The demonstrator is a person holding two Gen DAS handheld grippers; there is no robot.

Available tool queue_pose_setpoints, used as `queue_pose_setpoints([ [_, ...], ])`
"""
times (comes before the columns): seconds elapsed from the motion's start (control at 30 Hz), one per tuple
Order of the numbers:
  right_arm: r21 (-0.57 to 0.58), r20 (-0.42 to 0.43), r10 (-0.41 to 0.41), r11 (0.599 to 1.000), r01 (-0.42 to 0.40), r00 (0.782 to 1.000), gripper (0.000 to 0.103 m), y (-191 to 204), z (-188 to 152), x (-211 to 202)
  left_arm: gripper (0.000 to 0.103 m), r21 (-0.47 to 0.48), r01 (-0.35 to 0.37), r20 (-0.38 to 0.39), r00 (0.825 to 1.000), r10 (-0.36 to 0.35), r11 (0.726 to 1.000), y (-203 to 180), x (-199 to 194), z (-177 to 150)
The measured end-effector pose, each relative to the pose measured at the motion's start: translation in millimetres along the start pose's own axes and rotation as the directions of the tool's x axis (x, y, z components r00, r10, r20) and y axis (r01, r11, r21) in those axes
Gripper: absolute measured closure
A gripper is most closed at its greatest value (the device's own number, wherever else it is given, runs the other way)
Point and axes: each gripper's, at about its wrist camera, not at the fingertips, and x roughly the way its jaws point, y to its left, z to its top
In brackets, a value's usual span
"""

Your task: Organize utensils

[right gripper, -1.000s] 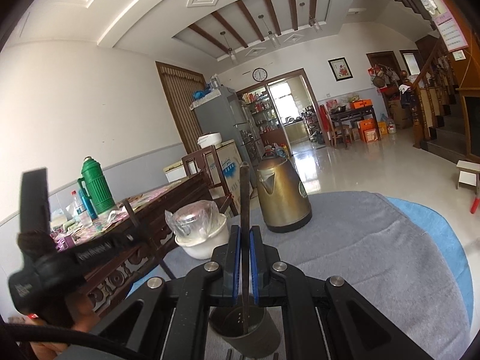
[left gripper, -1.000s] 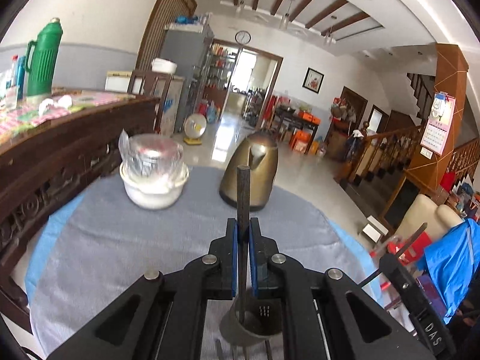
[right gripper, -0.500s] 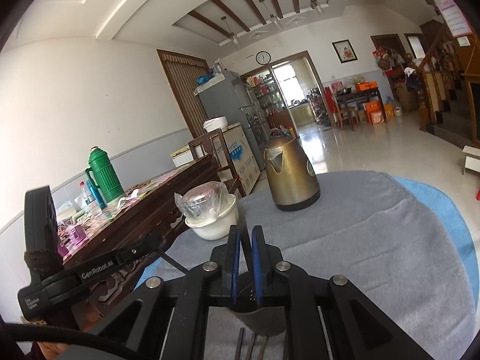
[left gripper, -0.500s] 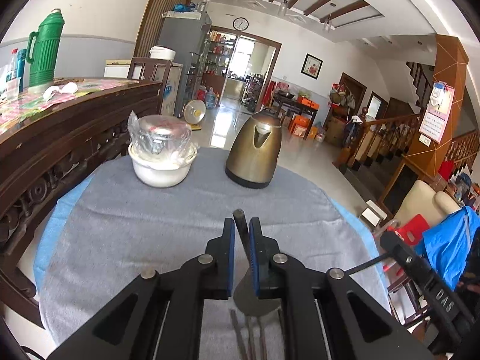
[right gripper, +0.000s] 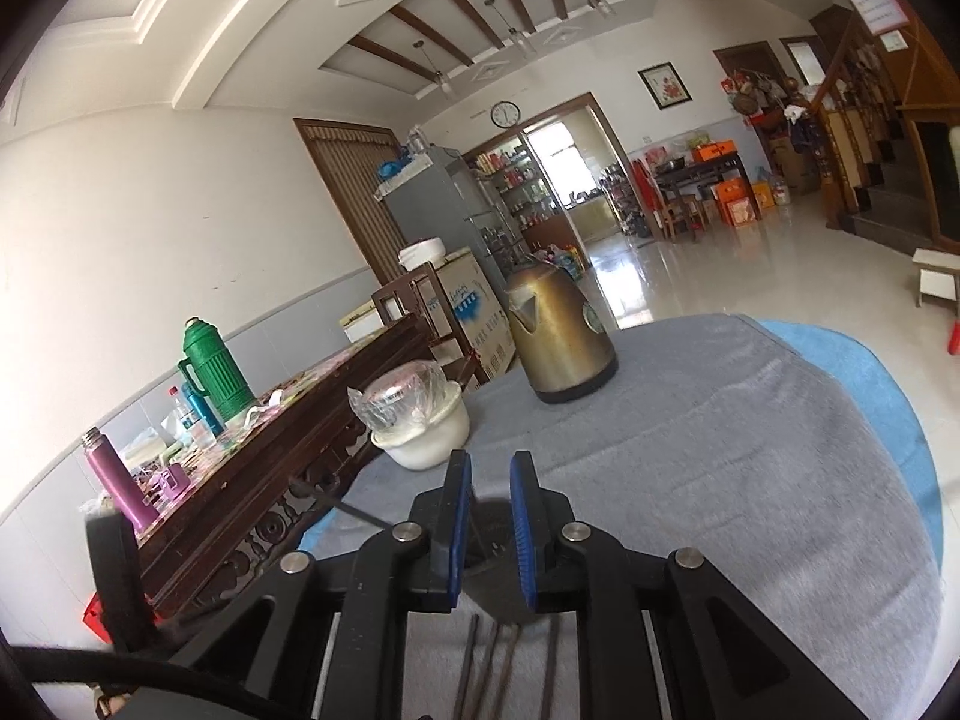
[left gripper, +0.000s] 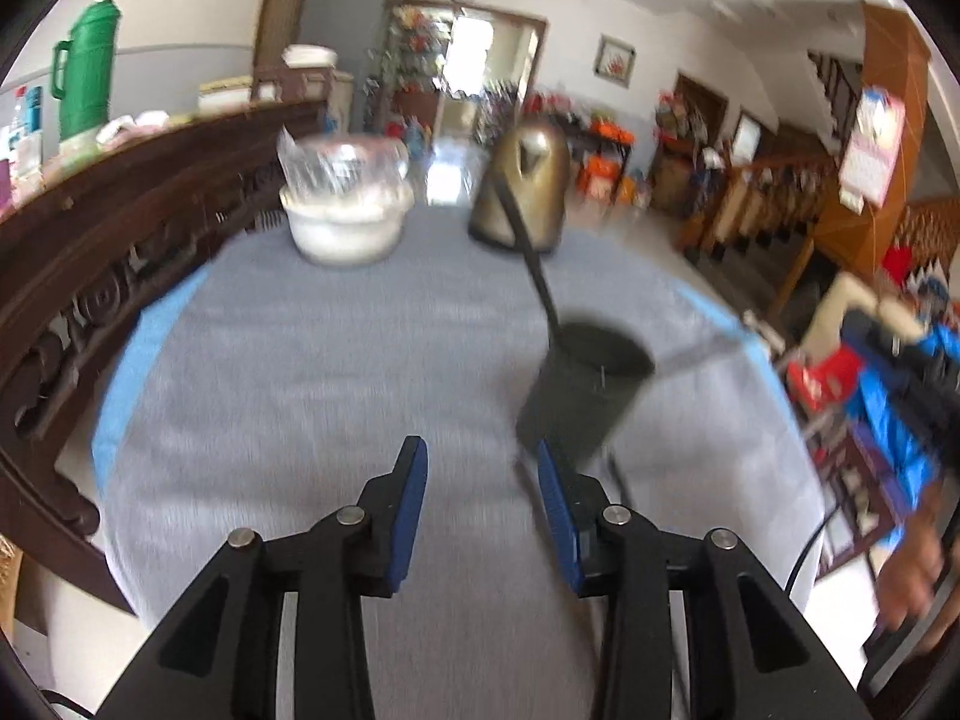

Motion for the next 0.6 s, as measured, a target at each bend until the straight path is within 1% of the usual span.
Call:
queue_pose_setpoints([
  [0.07,0.005,-0.045,-0.001,1.0,0.001,0.999,0.088,-7.3,-10.1,-2.9,0.064,0.026,0.005,-0.048,0.999,-0.004,1.0,-4.3,3.5,-20.3],
  [0.13,0.021,-0.116,0.009,1.0,-0.007,0.993,0.088,-16.7,-25.2,-3.2,0.064,0.037,0.022,-0.093,0.995,-0.019,0.999,-6.3,5.1,-39.3],
  [0.2,0.051,-0.199,0.027,0.999,-0.017,0.98,0.087,-25.9,-44.6,-2.3,0.064,0.047,0.052,-0.141,0.989,-0.045,0.998,-10.5,3.4,-61.5],
  [0.23,0.077,-0.238,0.052,0.996,-0.034,0.97,0.085,-30.2,-54.9,-2.1,0.064,0.053,0.062,-0.157,0.986,-0.053,0.997,-12.2,1.8,-69.5],
  [0.27,0.111,-0.28,0.087,0.992,-0.058,0.956,0.085,-34.6,-67.1,-1.3,0.064,0.061,0.072,-0.172,0.983,-0.061,0.996,-14.3,0.0,-77.8],
  [0.3,0.149,-0.322,0.129,0.985,-0.084,0.938,0.086,-38.6,-81.2,-0.9,0.064,0.067,0.079,-0.183,0.981,-0.065,0.995,-16.0,-1.8,-84.7],
  [0.37,0.188,-0.379,0.175,0.976,-0.109,0.909,0.086,-39.8,-102.1,0.2,0.064,0.065,0.093,-0.212,0.974,-0.077,0.994,-18.3,-6.6,-98.1],
  [0.47,0.218,-0.461,0.21,0.969,-0.12,0.862,0.086,-36.7,-128.6,6.4,0.064,0.028,0.123,-0.247,0.962,-0.112,0.992,-17.4,-10.1,-113.8],
  [0.53,0.237,-0.494,0.225,0.964,-0.119,0.84,0.086,-35.3,-137.6,11.9,0.064,0.015,0.138,-0.262,0.956,-0.129,0.99,-20.2,-13.0,-123.4],
  [0.57,0.247,-0.517,0.229,0.963,-0.112,0.825,0.086,-34.6,-141.9,16.0,0.064,0.018,0.142,-0.261,0.956,-0.132,0.99,-22.7,-14.7,-126.3],
  [0.6,0.253,-0.529,0.229,0.962,-0.106,0.817,0.086,-34.6,-144.6,18.3,0.064,0.021,0.146,-0.259,0.956,-0.135,0.989,-25.2,-15.8,-128.0],
])
